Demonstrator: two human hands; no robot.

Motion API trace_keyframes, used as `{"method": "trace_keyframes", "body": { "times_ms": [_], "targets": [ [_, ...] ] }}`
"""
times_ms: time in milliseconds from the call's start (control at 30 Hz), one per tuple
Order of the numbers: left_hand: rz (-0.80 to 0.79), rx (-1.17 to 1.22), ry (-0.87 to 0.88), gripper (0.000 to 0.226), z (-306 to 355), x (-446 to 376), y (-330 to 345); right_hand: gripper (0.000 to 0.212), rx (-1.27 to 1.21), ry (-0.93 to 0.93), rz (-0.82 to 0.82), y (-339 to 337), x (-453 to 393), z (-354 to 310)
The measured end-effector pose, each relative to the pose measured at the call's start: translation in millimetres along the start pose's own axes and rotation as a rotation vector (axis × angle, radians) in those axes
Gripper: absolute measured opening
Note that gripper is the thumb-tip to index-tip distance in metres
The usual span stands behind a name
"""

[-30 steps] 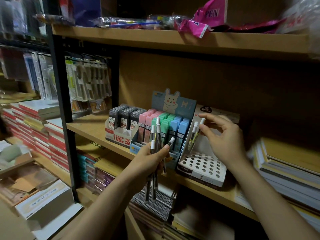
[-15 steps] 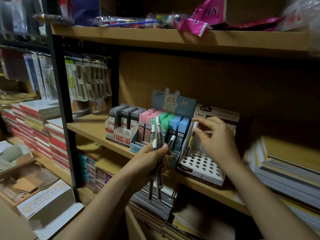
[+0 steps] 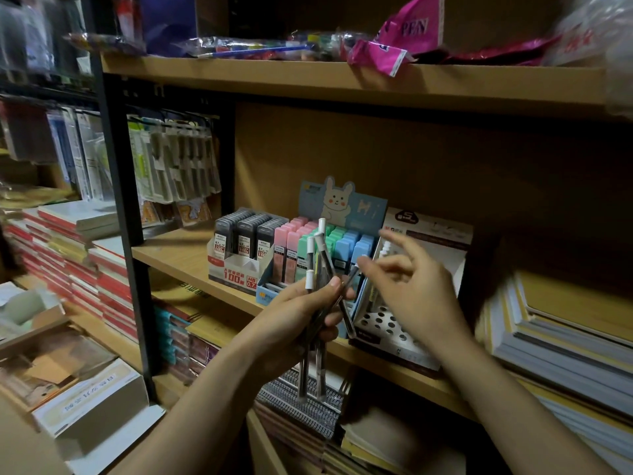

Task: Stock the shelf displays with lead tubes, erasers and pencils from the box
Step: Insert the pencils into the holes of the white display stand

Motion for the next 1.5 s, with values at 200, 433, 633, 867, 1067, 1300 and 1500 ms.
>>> {"method": "trace_keyframes", "body": {
  "times_ms": [200, 433, 633, 867, 1067, 1300, 1500],
  "targets": [
    [0.128, -0.018, 0.012, 0.029, 0.0, -1.5, -5.2, 0.024, -0.48, 0.186, -0.085, 1.3, -3.8, -2.8],
    [0.367, -0.246, -0.026, 0.028, -5.4, 4.3, -26.5, 0.031, -0.219, -0.113, 0.092, -32.0, -15.3, 1.5],
    [0.335, -0.145, -0.208, 0.025, -9.6, 4.0, -20.8, 0.028, -0.08, -0.12, 0.094, -24.2, -16.1, 17.2],
    [0.285, -0.058, -0.232, 0.022, -13.7, 3.4, -18.9, 0.032, 0.015, -0.155, 0.071, -18.5, -18.1, 19.7],
    [0.161, -0.094, -0.139, 0.02, -9.6, 4.1, -16.2, 0.035, 0.149, -0.198, 0.064, -10.8, -18.4, 17.2],
    [0.149, -0.293, 0.006, 0.029, -9.8, 2.6, -20.8, 0.04, 0.297, -0.197, 0.069, -8.4, -18.4, 16.9],
    [0.147, -0.294, 0.017, 0.027, -11.1, 2.4, -22.9, 0.031, 0.33, -0.206, 0.095, -0.2, -19.0, 16.2]
  ]
}}
Point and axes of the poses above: each hand's wrist, its own x-axis away from the middle knuckle, its own y-axis out of the palm, z = x × y, the point moved 3 cm from there along -x, towards the middle knuckle, and after that the axes turned 5 degrees about y, right-handed, at the moved point
